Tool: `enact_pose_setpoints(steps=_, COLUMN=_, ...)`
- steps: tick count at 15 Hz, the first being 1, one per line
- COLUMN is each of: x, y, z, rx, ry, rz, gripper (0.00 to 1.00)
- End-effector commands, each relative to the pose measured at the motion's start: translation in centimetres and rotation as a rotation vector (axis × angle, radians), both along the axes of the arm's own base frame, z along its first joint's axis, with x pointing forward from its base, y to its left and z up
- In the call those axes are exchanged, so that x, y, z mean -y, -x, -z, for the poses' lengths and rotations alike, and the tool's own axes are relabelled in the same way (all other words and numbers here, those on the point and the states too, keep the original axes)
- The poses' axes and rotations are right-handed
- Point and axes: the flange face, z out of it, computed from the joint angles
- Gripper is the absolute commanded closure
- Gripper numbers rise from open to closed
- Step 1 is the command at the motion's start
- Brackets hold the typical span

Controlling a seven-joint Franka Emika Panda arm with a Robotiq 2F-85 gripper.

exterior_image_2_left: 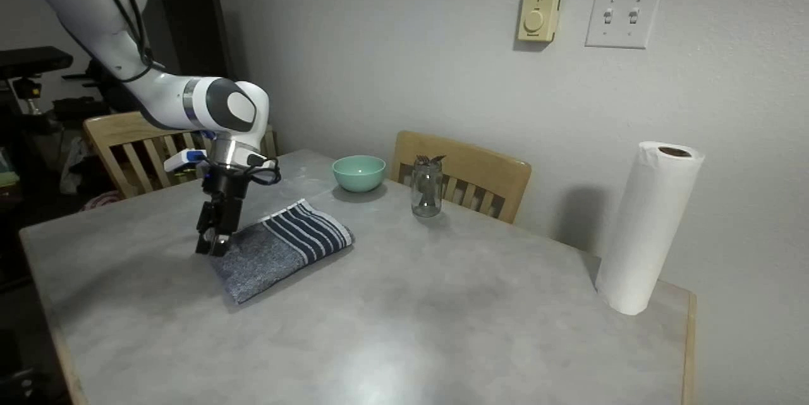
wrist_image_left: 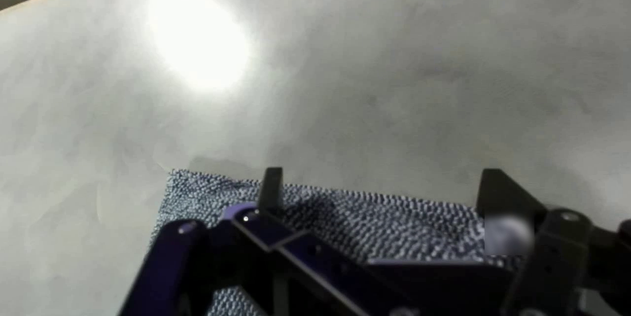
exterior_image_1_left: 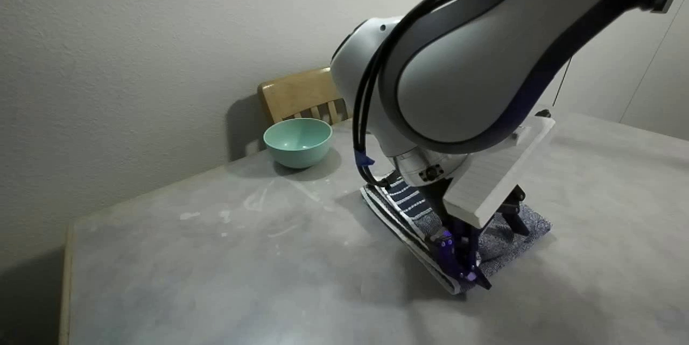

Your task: Unfold the towel once

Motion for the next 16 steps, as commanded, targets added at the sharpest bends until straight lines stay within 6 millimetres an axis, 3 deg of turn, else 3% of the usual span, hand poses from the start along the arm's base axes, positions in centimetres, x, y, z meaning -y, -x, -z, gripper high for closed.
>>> enact_pose_setpoints(steps=1, x=0.0, y=-0.6, z=0.5, rx=-0.008, ry=0.019, rz=-0.027, gripper=0.0)
enact_pose_setpoints(steps=5, x=-0.4, y=-1.1, z=0.1, rx=0.0, ry=0.019, rz=-0.039, gripper=0.0)
enact_pose_setpoints(steps=12, x=-2.5, y=-2.7, z=-2.7, rx=0.072, ry=-0.058, rz=-0.074, gripper=0.0)
enact_pose_setpoints(steps=16, x=-2.4, y=-2.7, z=-2.5, rx=0.07, ry=-0.06, rz=-0.068, gripper=0.0)
